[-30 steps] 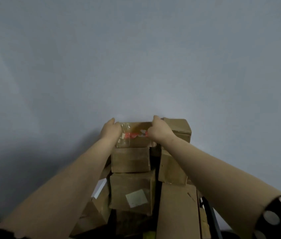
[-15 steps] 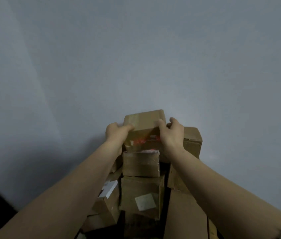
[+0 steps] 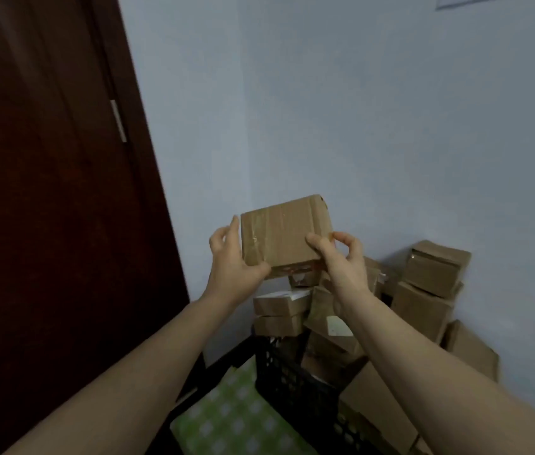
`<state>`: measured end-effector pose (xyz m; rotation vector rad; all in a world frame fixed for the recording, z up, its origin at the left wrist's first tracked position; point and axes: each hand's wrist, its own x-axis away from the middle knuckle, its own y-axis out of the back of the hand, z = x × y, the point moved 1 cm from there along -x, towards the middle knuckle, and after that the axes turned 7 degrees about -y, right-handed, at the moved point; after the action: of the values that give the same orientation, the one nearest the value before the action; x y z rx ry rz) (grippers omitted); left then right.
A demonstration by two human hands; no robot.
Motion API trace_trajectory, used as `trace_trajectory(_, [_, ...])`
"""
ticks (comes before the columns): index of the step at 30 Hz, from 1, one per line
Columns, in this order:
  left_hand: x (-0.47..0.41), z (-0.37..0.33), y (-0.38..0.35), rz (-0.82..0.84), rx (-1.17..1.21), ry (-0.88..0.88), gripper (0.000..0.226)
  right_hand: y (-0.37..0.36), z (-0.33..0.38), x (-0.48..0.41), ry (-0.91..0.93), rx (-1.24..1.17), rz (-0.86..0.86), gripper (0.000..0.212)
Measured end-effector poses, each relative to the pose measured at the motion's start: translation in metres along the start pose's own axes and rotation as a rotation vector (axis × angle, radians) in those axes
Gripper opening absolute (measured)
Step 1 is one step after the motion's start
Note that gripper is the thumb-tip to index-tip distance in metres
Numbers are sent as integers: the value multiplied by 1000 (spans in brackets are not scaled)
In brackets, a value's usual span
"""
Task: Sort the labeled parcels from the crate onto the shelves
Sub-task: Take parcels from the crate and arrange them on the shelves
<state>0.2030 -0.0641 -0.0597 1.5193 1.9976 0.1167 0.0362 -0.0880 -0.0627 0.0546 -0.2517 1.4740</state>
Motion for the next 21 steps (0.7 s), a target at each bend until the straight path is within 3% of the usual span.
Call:
trace_trajectory(3, [55, -6, 45, 114, -815, -326, 112, -41, -4, 34, -229, 7, 143, 83])
trace_trajectory(5, [84, -3, 78, 120, -1159, -374, 124, -70, -6, 62, -319, 65, 288, 65])
trace_trajectory(7, [108, -1, 115, 23, -1280, -393, 123, -98, -9, 91, -386, 124, 424, 39])
trace_trajectory(10, [138, 0, 166, -106, -1342, -306, 117, -139, -15, 123, -412, 140, 560, 50])
trace_trajectory(13, [167, -5, 213, -300, -997, 66, 110, -175, -16, 151, -383, 65, 625, 67])
trace_trajectory(16, [194, -16, 254, -399, -265, 421, 89, -203, -25, 176, -231, 88, 708, 60])
trace_trajectory(18, [210, -13, 274, -373, 165, 416, 67, -216, -34, 193, -156, 118, 826, 51])
trace_trajectory(21, [231, -12, 294, -351, 332, 382, 59, -227, -43, 215, -168, 101, 1018, 49])
